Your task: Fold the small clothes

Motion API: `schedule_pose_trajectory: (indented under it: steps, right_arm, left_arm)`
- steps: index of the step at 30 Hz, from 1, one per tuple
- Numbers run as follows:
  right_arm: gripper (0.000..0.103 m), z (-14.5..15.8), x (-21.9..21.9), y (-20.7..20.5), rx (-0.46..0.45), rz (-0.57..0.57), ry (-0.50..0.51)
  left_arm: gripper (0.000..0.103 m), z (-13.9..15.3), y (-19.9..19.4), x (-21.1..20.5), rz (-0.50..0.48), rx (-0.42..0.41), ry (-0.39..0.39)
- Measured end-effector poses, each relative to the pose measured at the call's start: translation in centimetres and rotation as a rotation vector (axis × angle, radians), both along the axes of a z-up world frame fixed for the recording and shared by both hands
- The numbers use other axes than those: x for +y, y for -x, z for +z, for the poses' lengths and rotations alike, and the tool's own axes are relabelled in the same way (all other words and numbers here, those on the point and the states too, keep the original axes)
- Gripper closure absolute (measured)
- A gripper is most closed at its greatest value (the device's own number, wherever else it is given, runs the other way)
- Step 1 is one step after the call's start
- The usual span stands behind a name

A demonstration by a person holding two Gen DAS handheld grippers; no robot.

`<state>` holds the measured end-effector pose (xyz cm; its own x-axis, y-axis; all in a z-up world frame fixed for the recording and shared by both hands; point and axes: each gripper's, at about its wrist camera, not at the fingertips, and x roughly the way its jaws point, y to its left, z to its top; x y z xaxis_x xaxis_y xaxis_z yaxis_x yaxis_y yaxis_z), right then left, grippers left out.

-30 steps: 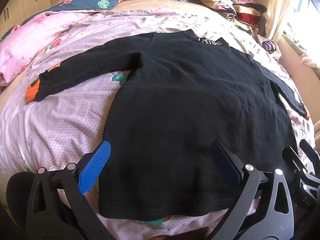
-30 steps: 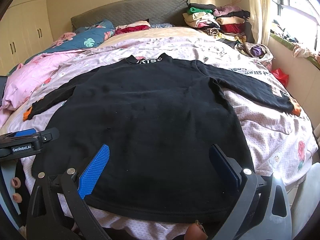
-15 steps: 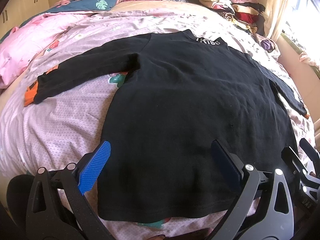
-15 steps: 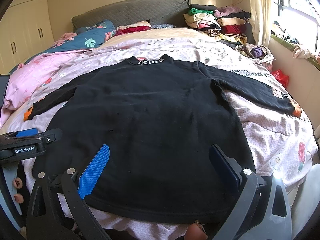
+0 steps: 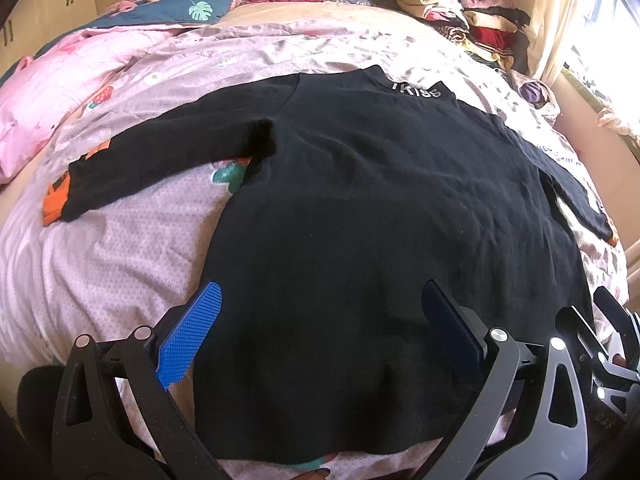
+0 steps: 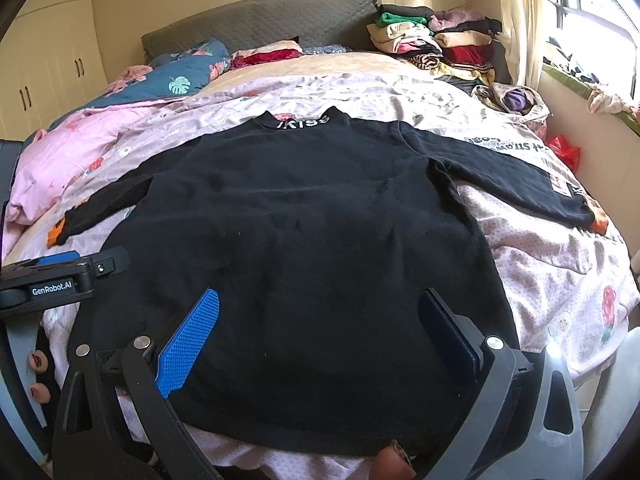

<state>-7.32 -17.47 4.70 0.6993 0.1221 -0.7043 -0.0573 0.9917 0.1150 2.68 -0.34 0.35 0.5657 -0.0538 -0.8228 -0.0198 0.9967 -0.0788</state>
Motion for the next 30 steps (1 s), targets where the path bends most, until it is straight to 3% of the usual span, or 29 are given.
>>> schedule_pose_trajectory:
  steps: [15,30]
  right_arm:
    - [0.004,2.4,-0.9,-5.0,0.004,-0.08,-0.008]
    - [0.004,3.7,-3.5,-10.9,0.01,-0.207,-0.079]
  left_arm:
    - [0.009,1.0,-4.8,-1.2,-0.007,0.014,0.009]
    - [0.009,1.2,-11.0,-1.9,0.001,0.033,0.026]
